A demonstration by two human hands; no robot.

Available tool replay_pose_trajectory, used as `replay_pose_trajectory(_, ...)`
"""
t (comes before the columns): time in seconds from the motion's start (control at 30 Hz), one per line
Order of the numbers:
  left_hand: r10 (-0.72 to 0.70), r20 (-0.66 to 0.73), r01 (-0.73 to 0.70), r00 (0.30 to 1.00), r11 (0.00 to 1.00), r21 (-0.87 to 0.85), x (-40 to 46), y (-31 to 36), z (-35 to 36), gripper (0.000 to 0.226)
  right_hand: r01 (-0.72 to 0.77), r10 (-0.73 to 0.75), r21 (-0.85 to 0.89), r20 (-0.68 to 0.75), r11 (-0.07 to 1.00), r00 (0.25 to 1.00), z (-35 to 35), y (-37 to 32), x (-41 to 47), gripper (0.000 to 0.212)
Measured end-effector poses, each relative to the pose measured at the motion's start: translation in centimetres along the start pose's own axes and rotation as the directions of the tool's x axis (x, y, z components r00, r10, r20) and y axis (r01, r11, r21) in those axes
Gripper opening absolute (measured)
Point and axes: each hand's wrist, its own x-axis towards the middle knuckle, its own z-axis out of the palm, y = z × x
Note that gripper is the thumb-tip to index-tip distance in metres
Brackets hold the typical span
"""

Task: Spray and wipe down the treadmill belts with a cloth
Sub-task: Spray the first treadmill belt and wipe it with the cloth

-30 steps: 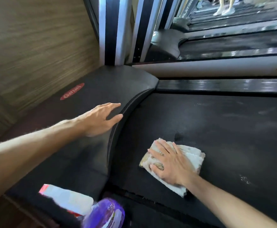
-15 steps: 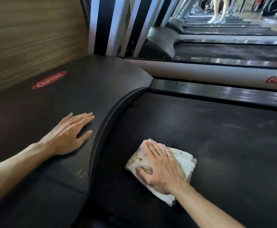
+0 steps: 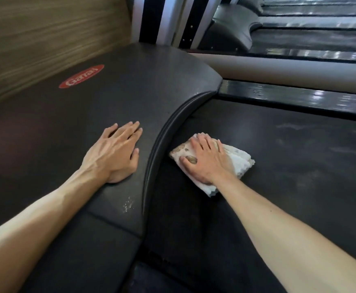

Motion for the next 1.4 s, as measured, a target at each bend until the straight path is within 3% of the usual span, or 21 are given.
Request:
replay_pose_trajectory(0.2, -0.001, -0.001, 0.001, 1.0, 1.0, -0.002, 0.0, 0.0, -0.1, 0.071, 0.248, -0.249, 0.029, 0.049, 0.968, 0.967, 0.3, -3.4, -3.5, 0.087)
replay_pose_trajectory(0.3, -0.006, 0.002, 0.006, 1.0, 1.0, -0.008, 0.0, 0.1, -0.2, 0.072, 0.397, -0.402, 0.062, 0.11, 0.916, 0.909, -0.1, -2.3, -8.0, 0.084)
replay_pose_trajectory(0.4, -0.01, 0.001, 0.01, 1.0, 1.0, -0.014, -0.2, 0.0, -0.2, 0.072, 0.458, -0.464, 0.075, 0.138, 0.886, 0.875, -0.5, 0.1, -9.4, 0.082)
replay_pose_trajectory(0.57, -0.009, -0.004, 0.009, 1.0, 1.0, -0.02, -0.2, 0.2, -0.2, 0.072, 0.315, -0.321, 0.061, 0.123, 0.947, 0.939, -1.0, 2.5, -5.3, 0.08)
replay_pose_trajectory(0.7, -0.012, -0.009, 0.012, 1.0, 1.0, -0.028, -0.3, 0.3, -0.4, 0.066, 0.186, -0.186, 0.009, 0.106, 0.982, 0.977, -0.2, -0.3, -1.5, 0.078)
replay_pose_trajectory(0.87, -0.024, -0.008, 0.023, 1.0, 0.998, -0.053, -0.4, 0.5, -0.8, 0.062, 0.356, -0.358, 0.031, 0.094, 0.934, 0.929, 0.2, -3.7, -5.0, 0.075)
replay_pose_trajectory(1.0, -0.016, -0.01, 0.015, 1.0, 0.999, -0.049, -0.4, 0.5, -0.8, 0.062, 0.55, -0.552, 0.06, 0.143, 0.833, 0.821, 0.5, -1.8, -9.4, 0.079)
replay_pose_trajectory(1.07, -0.027, -0.003, 0.026, 1.0, 0.998, -0.064, -0.4, 0.5, -0.8, 0.062, 0.563, -0.57, 0.088, 0.158, 0.822, 0.806, 0.1, 0.0, -9.8, 0.078)
replay_pose_trajectory(1.27, -0.047, -0.014, 0.045, 0.999, 0.996, -0.078, -0.6, 0.9, -1.1, 0.061, 0.246, -0.248, 0.03, 0.145, 0.969, 0.958, -1.4, 0.8, -4.0, 0.071)
replay_pose_trajectory(1.4, -0.02, -0.008, 0.02, 1.0, 0.999, -0.05, -0.4, 0.3, -0.6, 0.062, 0.279, -0.276, -0.023, 0.097, 0.96, 0.956, 0.2, -3.2, -4.3, 0.069)
